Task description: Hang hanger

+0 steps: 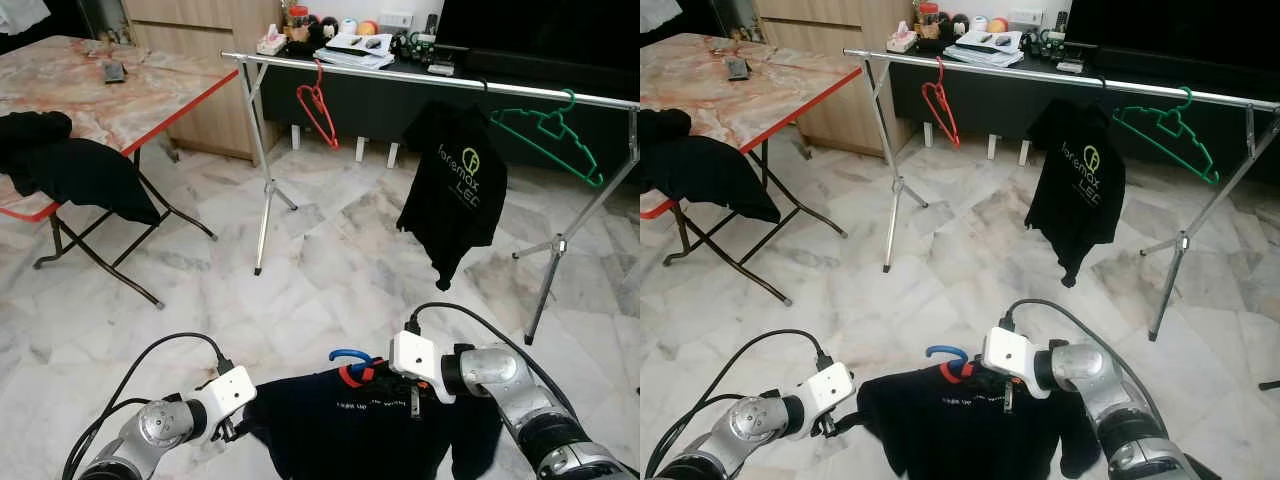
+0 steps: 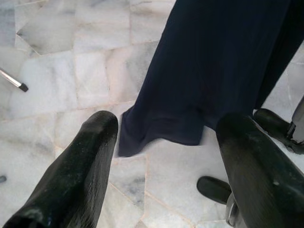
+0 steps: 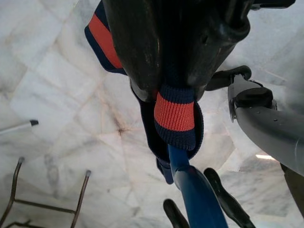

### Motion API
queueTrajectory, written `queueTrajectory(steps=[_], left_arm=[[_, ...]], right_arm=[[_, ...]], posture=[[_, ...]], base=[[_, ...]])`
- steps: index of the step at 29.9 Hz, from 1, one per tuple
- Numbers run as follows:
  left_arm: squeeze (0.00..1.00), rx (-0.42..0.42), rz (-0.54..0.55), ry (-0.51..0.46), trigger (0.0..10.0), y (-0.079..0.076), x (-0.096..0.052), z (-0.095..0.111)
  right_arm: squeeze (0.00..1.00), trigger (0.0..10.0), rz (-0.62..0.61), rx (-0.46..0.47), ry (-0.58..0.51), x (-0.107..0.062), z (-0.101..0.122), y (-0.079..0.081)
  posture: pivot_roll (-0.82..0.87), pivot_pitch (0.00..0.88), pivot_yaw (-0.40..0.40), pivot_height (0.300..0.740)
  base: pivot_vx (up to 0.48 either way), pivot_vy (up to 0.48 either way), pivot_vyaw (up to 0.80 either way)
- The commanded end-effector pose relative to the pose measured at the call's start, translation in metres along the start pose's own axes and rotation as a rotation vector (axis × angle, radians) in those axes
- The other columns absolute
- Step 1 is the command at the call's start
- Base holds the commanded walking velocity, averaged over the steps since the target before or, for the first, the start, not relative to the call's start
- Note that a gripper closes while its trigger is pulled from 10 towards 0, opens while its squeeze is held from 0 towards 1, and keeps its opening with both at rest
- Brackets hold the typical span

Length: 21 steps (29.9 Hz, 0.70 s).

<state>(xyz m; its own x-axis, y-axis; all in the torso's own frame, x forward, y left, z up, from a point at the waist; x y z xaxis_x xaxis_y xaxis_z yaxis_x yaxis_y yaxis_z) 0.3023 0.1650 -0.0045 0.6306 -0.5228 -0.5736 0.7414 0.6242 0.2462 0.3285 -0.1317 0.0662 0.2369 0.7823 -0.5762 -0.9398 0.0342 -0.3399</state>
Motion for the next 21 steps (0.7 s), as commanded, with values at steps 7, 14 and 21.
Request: queueTrajectory(steps=[7, 14, 21], left_arm=[[0.0, -0.014, 0.049, 0.062, 10.0, 0.003, -0.002, -0.014], [0.0, -0.048, 0.09, 0.073, 10.0, 0.002, -0.002, -0.019], [0.0, -0.069, 0.1, 0.084, 0.0, -0.003, 0.0, -0.024]], right_arm=[[0.0, 10.0, 0.044, -0.14, -0.058, -0.007, 0.024, -0.009], [0.0, 10.0, 0.057, -0.186, -0.053, -0.02, 0.028, -0.012], [0.0, 10.0, 0.041, -0.211, -0.055, -0.028, 0.034, -0.017]], posture=[[-0.02, 0.082, -0.011, 0.74], [-0.04, 0.065, -0.017, 0.74], [-0.05, 0.057, -0.024, 0.74]], base=[[0.0, 0.0, 0.0], [0.0, 0.0, 0.0], [0.0, 0.0, 0.0]])
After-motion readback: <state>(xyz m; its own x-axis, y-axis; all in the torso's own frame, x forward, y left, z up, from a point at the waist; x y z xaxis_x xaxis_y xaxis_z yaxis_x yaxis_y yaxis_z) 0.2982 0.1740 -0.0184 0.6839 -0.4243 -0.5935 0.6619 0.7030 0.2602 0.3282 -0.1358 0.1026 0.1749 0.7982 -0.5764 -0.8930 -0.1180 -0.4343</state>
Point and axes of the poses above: a point about 5 cm out from each wrist's last joint towards the gripper, its own x axis pointing out of the wrist towards the gripper, its own z axis along the axis of the wrist's last joint, y = z × x, the point moved 3 cm from there along x, pointing out of the wrist towards the gripper, and after that the axes turned 8 degrees about -x, right-handed, at the moved point
